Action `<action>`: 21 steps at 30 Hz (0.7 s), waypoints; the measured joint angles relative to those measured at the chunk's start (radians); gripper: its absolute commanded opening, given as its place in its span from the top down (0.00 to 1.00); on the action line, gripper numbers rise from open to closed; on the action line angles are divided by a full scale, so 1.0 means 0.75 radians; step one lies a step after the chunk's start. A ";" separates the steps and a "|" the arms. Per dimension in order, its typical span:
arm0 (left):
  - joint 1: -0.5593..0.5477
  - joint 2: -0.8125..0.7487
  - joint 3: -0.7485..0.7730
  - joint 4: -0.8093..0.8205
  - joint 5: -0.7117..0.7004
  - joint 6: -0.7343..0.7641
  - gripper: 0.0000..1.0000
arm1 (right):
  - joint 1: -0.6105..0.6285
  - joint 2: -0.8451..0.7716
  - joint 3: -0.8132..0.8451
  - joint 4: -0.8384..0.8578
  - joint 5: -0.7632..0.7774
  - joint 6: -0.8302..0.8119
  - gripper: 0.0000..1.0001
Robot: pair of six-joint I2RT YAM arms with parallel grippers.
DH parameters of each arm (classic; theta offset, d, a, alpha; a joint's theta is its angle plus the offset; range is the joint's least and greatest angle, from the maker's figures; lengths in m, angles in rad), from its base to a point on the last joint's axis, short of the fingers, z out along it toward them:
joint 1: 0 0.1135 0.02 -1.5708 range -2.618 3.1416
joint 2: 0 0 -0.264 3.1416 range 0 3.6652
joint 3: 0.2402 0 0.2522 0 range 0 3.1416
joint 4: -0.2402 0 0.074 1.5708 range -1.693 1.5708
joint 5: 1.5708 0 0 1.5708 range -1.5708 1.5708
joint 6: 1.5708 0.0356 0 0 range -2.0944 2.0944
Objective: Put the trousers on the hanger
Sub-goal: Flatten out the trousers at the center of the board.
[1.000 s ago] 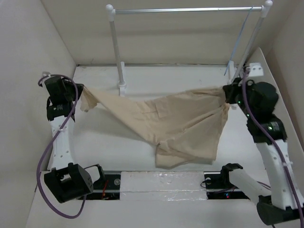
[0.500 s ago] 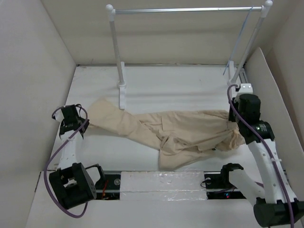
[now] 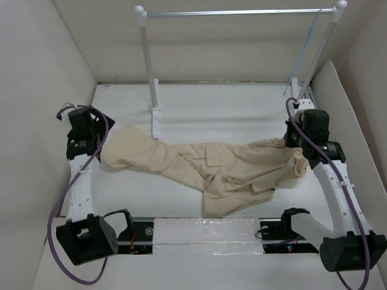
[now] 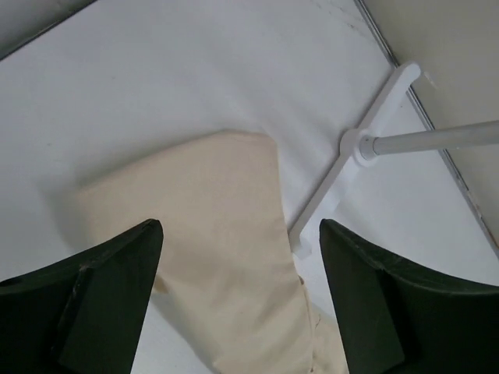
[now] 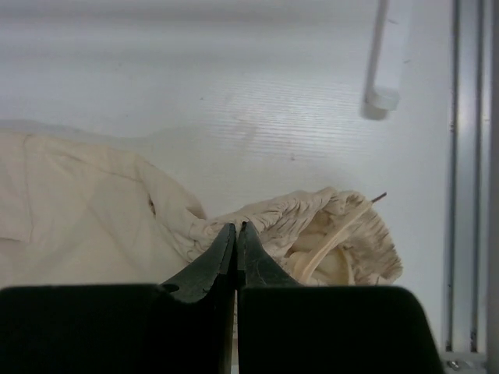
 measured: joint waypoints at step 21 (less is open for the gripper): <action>-0.359 1.381 0.941 -0.339 -0.371 0.179 0.44 | 0.092 0.056 -0.203 0.153 -0.337 0.032 1.00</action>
